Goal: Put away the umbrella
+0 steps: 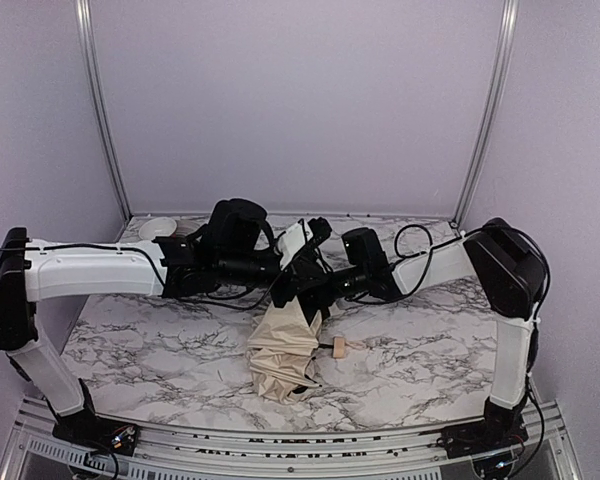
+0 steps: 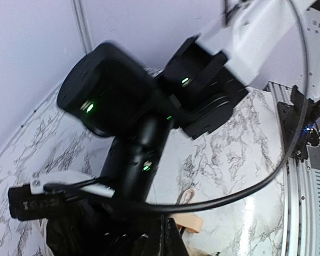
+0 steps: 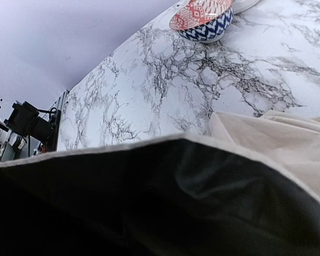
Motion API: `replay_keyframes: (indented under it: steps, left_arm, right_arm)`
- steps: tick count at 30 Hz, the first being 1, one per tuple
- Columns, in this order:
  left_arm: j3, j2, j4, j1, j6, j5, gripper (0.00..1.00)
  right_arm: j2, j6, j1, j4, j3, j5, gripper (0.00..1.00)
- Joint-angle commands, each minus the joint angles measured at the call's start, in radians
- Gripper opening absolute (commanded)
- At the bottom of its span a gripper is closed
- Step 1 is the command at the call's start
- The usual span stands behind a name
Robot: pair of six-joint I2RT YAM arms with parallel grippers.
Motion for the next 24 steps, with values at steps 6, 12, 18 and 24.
replay_keyframes:
  steps: [6,12,18,24]
  left_arm:
    - [-0.012,0.044,0.031,-0.023,0.019,0.001,0.00]
    - [-0.144,-0.110,0.095,0.033,-0.038,-0.059,0.07]
    - [-0.278,-0.226,0.108,0.127,-0.107,-0.187,0.20]
    - [-0.341,-0.249,0.107,0.179,-0.148,-0.249,0.28]
  right_arm:
    - [0.113,0.163,0.027,0.235,0.047,-0.123,0.07]
    - [-0.021,-0.014,-0.024,-0.008,0.053,-0.053,0.26]
    - [-0.201,-0.172,-0.069,-0.471,0.176,0.370,0.53]
    - [-0.262,-0.153,0.084,-0.647,0.246,0.610,0.87]
